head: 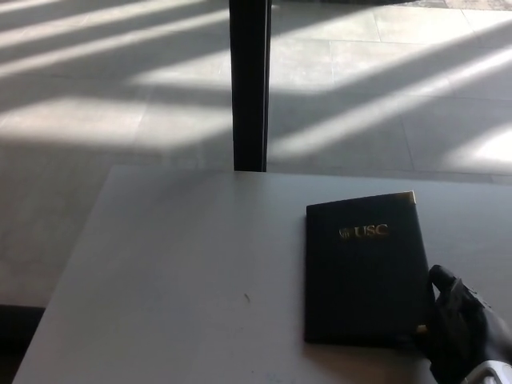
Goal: There is a diary kept infront of the robot and the robot uses its right hand to grab its cover and puses it to the left to open it.
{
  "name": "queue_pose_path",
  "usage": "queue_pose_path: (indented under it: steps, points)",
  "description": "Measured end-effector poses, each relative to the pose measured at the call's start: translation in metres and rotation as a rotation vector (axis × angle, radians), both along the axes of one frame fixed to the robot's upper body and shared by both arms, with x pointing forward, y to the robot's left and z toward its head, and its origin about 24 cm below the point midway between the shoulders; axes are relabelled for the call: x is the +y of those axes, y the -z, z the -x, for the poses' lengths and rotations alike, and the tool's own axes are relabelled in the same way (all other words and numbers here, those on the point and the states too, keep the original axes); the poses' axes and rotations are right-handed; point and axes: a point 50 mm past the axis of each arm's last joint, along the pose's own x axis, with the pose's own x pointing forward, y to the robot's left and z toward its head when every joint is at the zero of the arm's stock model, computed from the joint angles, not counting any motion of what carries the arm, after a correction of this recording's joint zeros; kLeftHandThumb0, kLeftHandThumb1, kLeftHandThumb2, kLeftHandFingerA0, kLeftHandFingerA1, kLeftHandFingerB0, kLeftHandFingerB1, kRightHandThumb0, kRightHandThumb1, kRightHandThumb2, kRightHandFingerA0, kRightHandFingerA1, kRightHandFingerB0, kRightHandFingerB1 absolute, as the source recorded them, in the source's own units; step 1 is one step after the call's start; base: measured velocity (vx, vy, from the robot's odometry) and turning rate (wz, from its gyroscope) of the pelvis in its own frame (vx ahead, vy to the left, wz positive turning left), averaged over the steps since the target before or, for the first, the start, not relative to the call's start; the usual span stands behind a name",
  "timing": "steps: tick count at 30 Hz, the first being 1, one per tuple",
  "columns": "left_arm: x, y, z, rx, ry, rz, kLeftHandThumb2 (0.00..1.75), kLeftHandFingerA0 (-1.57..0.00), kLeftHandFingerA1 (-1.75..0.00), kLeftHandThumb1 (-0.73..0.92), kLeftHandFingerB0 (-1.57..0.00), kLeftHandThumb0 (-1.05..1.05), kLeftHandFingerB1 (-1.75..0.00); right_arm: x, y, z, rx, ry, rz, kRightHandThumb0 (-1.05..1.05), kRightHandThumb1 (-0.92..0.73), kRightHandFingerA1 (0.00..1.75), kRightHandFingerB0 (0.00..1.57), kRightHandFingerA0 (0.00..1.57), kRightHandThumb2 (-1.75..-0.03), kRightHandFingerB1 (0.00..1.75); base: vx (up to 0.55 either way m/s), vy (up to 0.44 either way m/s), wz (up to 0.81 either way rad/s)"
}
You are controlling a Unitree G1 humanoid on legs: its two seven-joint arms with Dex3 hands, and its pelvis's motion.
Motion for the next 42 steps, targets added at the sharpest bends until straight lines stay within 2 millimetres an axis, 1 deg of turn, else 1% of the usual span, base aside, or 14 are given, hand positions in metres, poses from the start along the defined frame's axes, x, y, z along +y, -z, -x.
queue_pose_path:
  steps: [19, 20, 21, 25, 26, 27, 32, 33, 34, 36, 37, 39, 40, 42]
  points:
    - [-0.001, 0.001, -0.001, 0.019, 0.019, -0.004, 0.91, -0.31, -1.0, 0.92, -0.26, -0.82, -0.79, 0.035, -0.025, -0.01, -0.088, -0.083, 0.068, -0.71, -0.91, 0.63, 0.29, 0.36, -0.84, 0.51, 0.0, 0.0, 0.0]
    - [-0.001, 0.001, -0.001, 0.02, 0.021, -0.005, 1.3, -0.45, -0.89, 0.85, -0.29, -0.73, -0.73, 0.039, -0.032, -0.012, -0.112, -0.095, 0.077, -0.71, -0.91, 0.64, 0.28, 0.36, -0.84, 0.51, 0.0, 0.0, 0.0]
    - [-0.001, 0.001, -0.001, 0.02, 0.022, -0.005, 0.9, -0.33, -0.97, 0.92, -0.3, -0.87, -0.8, 0.042, -0.036, -0.012, -0.124, -0.104, 0.083, -0.67, -0.92, 0.67, 0.33, 0.4, -0.76, 0.52, 0.0, 0.0, 0.0]
    - [-0.001, 0.001, 0.0, 0.028, 0.024, -0.006, 1.15, -0.39, -0.92, 0.84, -0.38, -0.83, -0.8, 0.054, -0.052, -0.014, -0.177, -0.141, 0.118, -0.71, -0.92, 0.7, 0.3, 0.39, -0.8, 0.53, 0.0, 0.0, 0.0]
    - [-0.001, 0.001, 0.0, 0.03, 0.025, -0.007, 0.87, -0.37, -1.04, 0.92, -0.32, -0.82, -0.84, 0.057, -0.055, -0.013, -0.187, -0.149, 0.124, -0.72, -0.92, 0.71, 0.3, 0.39, -0.8, 0.53, 0.0, 0.0, 0.0]
    - [0.0, 0.001, 0.001, 0.032, 0.025, -0.007, 0.9, -0.34, -1.03, 0.92, -0.32, -0.82, -0.84, 0.06, -0.058, -0.012, -0.2, -0.163, 0.136, -0.58, -0.8, 0.72, 0.2, 0.43, -1.2, 0.55, 0.0, 0.0, 0.0]
    - [0.0, 0.003, 0.005, 0.038, 0.019, -0.005, 0.91, -0.24, -1.06, 0.92, -0.24, -0.81, -0.84, 0.075, -0.067, -0.008, -0.251, -0.218, 0.2, -0.63, -0.92, 0.68, 0.28, 0.35, -0.84, 0.55, 0.0, 0.0, 0.0]
    - [0.0, 0.003, 0.005, 0.038, 0.019, -0.005, 1.29, -0.42, -0.86, 0.85, -0.23, -0.74, -0.69, 0.078, -0.068, -0.007, -0.257, -0.23, 0.212, -0.62, -0.92, 0.68, 0.29, 0.34, -0.9, 0.57, 0.0, 0.0, 0.0]
    - [0.0, 0.003, 0.005, 0.038, 0.02, -0.005, 0.89, -0.3, -0.96, 0.92, -0.27, -0.81, -0.76, 0.079, -0.069, -0.007, -0.261, -0.237, 0.224, -0.56, -0.85, 0.75, 0.24, 0.46, -1.22, 0.59, 0.0, 0.0, 0.0]
    - [0.0, 0.003, 0.005, 0.038, 0.021, -0.005, 0.89, -0.3, -0.96, 0.92, -0.28, -0.81, -0.77, 0.085, -0.069, -0.004, -0.281, -0.282, 0.313, -0.6, -0.92, 0.74, 0.34, 0.43, -0.86, 0.6, 0.0, 0.0, 0.0]
    - [0.0, 0.003, 0.005, 0.038, 0.022, -0.005, 0.9, -0.34, -0.98, 0.92, -0.32, -0.81, -0.8, 0.087, -0.068, -0.003, -0.289, -0.304, 0.351, -0.54, -0.81, 0.74, 0.26, 0.47, -1.2, 0.59, 0.0, 0.0, 0.0]
    - [0.0, 0.002, 0.002, 0.038, 0.029, -0.008, 0.9, -0.33, -0.97, 0.92, -0.31, -0.81, -0.79, 0.089, -0.067, 0.0, -0.307, -0.348, 0.432, -0.57, -0.92, 0.72, 0.35, 0.42, -0.85, 0.59, 0.0, 0.0, 0.0]
    - [-0.001, 0.002, 0.001, 0.037, 0.031, -0.009, 1.3, -0.42, -0.86, 0.86, -0.32, -0.73, -0.74, 0.09, -0.067, 0.0, -0.321, -0.373, 0.478, -0.56, -0.92, 0.74, 0.39, 0.48, -0.74, 0.6, 0.0, 0.0, 0.0]
    - [-0.001, 0.001, -0.001, 0.034, 0.037, -0.011, 1.3, -0.43, -0.87, 0.85, -0.3, -0.73, -0.73, 0.092, -0.068, 0.001, -0.346, -0.416, 0.554, -0.55, -0.9, 0.84, 0.45, 0.54, -0.66, 0.62, 0.0, 0.0, 0.0]
